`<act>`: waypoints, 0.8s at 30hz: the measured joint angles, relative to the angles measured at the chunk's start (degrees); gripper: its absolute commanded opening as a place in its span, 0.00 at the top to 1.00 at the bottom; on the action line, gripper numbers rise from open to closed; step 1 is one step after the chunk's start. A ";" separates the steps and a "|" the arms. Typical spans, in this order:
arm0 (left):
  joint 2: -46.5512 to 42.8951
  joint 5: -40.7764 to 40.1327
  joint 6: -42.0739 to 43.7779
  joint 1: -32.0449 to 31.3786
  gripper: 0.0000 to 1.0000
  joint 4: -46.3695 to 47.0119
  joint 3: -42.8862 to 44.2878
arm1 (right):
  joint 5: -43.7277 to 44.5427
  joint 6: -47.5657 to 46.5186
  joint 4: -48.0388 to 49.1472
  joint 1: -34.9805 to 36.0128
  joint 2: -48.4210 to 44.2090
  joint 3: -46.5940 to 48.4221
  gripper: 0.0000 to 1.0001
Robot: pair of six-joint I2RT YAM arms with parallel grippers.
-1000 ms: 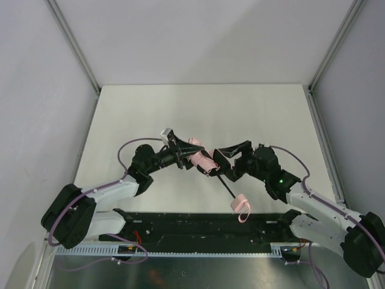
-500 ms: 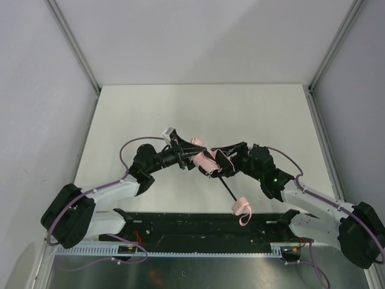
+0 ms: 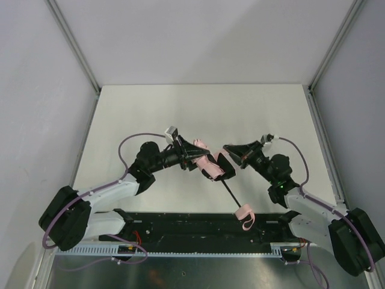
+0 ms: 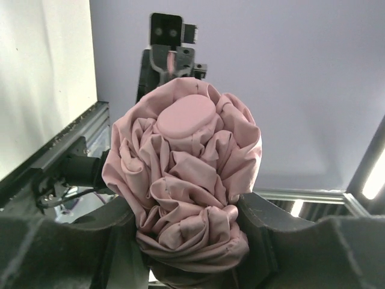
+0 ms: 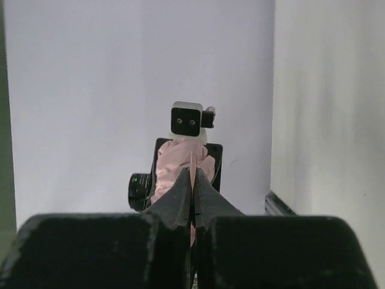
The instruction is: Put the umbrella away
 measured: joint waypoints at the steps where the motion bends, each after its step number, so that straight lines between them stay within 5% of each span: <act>1: -0.39 -0.22 1.42 -0.04 1.00 -1.09 0.35 | -1.27 -1.55 3.28 -1.18 -0.17 -1.11 1.00; 8: -1.46 -0.24 8.70 -0.09 1.00 -4.37 1.16 | -7.45 -10.12 16.59 -4.24 -3.93 -2.69 1.00; 14: -1.53 -0.33 13.07 -0.70 1.00 -7.93 2.99 | -10.99 -15.74 16.57 -4.09 -6.45 -1.77 1.00; 24: -4.00 -5.16 20.74 -1.68 1.00 -30.80 14.16 | -11.56 -26.99 7.56 5.97 -6.32 6.86 1.00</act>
